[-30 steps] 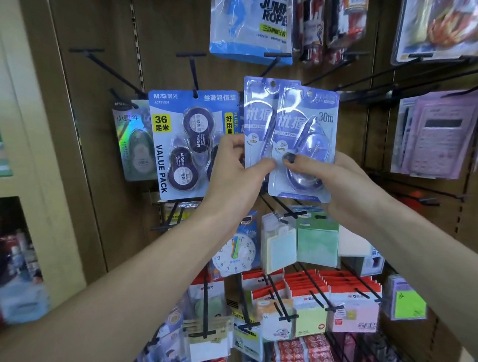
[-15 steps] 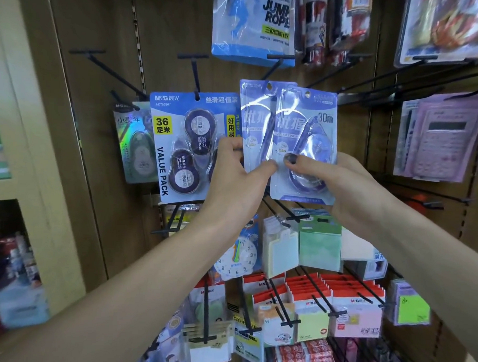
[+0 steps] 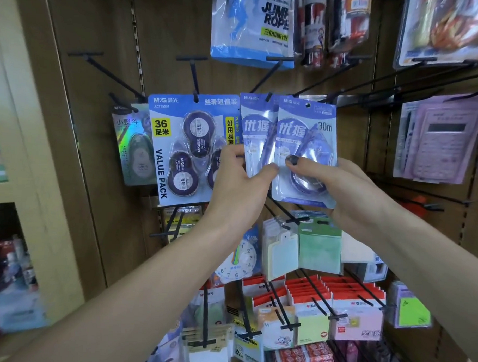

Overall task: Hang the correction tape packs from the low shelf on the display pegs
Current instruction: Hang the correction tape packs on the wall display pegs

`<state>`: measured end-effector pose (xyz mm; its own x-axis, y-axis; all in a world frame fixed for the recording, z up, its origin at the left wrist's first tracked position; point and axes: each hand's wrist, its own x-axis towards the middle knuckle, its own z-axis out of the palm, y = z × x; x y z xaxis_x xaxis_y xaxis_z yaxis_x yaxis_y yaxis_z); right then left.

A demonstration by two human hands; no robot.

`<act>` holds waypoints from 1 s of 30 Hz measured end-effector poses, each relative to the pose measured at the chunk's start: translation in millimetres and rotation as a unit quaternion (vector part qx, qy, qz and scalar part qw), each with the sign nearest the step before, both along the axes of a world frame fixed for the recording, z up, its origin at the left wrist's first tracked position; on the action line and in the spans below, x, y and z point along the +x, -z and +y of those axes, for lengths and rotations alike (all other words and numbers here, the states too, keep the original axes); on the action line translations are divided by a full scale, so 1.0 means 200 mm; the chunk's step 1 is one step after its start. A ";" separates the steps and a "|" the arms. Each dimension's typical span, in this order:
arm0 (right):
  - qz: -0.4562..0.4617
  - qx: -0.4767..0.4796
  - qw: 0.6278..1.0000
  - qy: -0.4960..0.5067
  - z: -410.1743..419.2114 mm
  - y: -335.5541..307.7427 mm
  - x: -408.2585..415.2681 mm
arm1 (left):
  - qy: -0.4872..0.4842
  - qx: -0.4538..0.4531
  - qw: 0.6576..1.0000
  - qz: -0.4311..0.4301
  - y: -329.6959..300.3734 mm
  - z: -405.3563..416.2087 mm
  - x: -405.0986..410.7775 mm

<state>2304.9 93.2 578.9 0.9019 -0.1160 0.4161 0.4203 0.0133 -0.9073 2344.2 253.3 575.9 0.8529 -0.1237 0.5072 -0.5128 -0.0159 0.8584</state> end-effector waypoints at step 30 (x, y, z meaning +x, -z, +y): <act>0.059 0.019 0.998 0.029 -0.09 -0.02 0.38 | 0.036 0.074 0.984 0.156 -0.09 -0.20 0.20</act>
